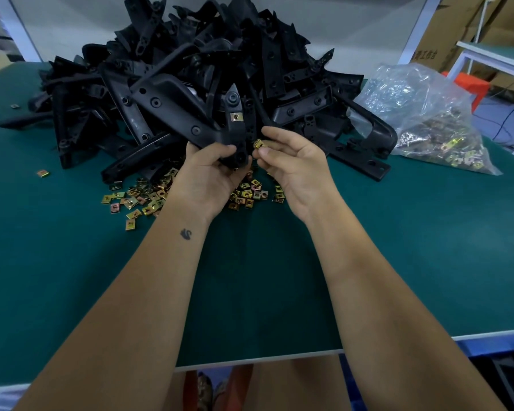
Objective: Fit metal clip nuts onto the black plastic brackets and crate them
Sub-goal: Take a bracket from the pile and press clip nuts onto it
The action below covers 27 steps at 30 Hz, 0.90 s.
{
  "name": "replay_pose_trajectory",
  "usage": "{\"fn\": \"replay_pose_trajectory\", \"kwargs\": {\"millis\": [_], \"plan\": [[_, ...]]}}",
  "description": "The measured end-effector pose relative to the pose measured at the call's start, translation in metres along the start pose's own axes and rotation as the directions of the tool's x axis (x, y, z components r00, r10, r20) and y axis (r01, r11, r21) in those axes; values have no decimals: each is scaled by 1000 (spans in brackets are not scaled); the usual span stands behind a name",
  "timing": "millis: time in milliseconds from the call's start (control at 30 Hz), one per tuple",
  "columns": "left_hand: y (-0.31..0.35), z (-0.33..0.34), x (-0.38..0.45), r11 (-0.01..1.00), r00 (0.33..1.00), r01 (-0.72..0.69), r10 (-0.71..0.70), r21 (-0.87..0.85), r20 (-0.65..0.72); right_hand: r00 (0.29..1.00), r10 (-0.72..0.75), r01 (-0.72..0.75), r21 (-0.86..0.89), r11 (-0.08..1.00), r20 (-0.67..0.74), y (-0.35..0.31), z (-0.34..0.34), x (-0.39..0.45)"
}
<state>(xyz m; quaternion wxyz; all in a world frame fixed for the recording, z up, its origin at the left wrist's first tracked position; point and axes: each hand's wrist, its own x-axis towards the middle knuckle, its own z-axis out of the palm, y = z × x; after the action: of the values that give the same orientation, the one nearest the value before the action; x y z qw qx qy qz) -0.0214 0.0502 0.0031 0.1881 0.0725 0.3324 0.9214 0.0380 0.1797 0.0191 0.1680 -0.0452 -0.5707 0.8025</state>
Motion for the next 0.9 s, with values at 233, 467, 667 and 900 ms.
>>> {"fn": "replay_pose_trajectory", "kwargs": {"millis": [233, 467, 667, 900], "plan": [[-1, 2, -2, 1000, 1000, 7, -8, 22, 28, 1000, -3, 3, -5, 1000, -16, 1, -1, 1], [-2, 4, -4, 1000, 1000, 13, -13, 1, 17, 1000, -23, 22, -56, 998, -17, 2, -2, 0], [-2, 5, -5, 1000, 999, 11, -11, 5, 34, 999, 32, -31, -59, 998, 6, 1, -2, 1], [-1, 3, -6, 999, 995, 17, -22, 51, 96, 998, 69, -69, -195, 978, -5, 3, -1, 2]]}}
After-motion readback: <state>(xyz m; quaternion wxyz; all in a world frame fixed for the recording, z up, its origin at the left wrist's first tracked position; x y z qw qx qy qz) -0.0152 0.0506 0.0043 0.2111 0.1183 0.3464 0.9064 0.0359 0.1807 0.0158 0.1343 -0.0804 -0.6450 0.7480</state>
